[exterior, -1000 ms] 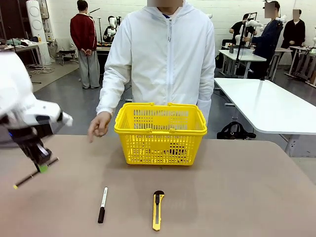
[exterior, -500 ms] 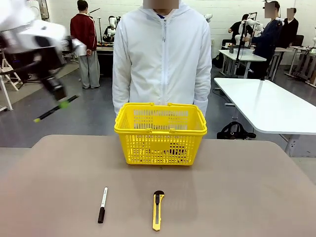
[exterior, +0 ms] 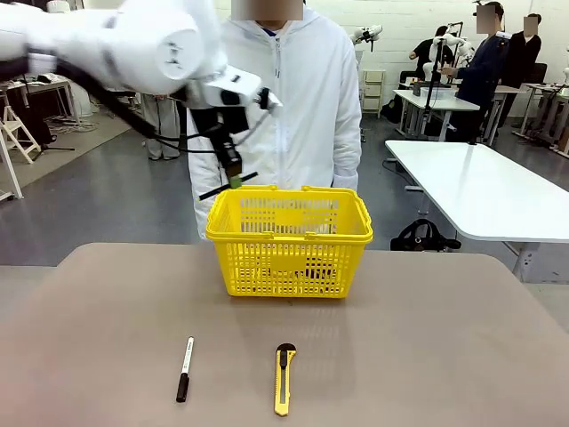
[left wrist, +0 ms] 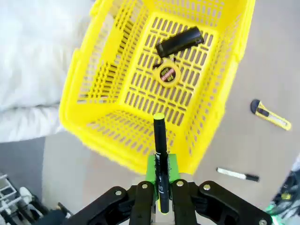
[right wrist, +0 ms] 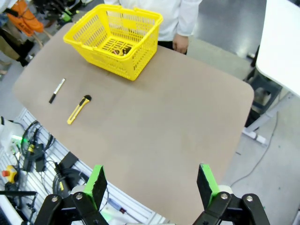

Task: Place the items the person wants into the basket.
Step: Pick up the item the person points to and place it in the Market Basket.

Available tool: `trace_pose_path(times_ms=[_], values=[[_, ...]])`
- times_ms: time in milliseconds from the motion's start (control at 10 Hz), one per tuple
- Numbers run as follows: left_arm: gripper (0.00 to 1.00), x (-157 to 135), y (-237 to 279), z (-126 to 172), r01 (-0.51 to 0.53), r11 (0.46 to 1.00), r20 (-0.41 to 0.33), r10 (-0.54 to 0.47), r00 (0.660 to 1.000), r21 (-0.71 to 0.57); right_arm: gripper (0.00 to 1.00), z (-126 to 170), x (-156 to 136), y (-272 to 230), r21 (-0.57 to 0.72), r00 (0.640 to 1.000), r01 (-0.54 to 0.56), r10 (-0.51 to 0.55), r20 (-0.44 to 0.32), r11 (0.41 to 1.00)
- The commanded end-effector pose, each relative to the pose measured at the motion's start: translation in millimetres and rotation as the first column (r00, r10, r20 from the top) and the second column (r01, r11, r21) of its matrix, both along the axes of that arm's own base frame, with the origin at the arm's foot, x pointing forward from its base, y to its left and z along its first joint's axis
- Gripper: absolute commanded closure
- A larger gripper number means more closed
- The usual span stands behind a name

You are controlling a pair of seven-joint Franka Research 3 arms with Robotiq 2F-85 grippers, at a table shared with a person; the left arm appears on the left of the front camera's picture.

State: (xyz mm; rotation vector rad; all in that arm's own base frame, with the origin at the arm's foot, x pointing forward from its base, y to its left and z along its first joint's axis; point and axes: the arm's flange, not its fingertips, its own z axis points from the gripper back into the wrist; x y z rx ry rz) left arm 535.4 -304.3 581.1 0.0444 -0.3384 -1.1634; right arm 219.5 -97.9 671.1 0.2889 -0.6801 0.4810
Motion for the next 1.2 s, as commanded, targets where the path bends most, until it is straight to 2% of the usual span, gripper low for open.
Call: trace_pose_path(times_ms=[0,300,700,1100], values=[[1.0,39.2,-36.1,5.4,0.103,0.991,-0.001,-0.103,0.995,0.089,0.0,-5.3,-0.6,0.9,0.008,1.0,-0.01,0.01,-0.002,1.0],[1.0,66.7,-81.2,-48.5,0.169,0.979,-0.105,-0.158,0.982,0.113,0.0,-5.3,-0.6,0.9,0.008,1.0,-0.01,0.01,-0.002,1.0],[1.0,74.1,-93.1,-106.9,0.18,0.973,-0.172,-0.154,0.973,0.146,0.0,-5.3,-0.6,0.9,0.008,1.0,-0.01,0.01,-0.002,1.0],[1.0,72.0,-96.1,-118.1,0.185,0.972,-0.188,-0.157,0.97,0.147,0.0,-5.3,-0.6,0.9,0.008,1.0,-0.01,0.01,-0.002,1.0]])
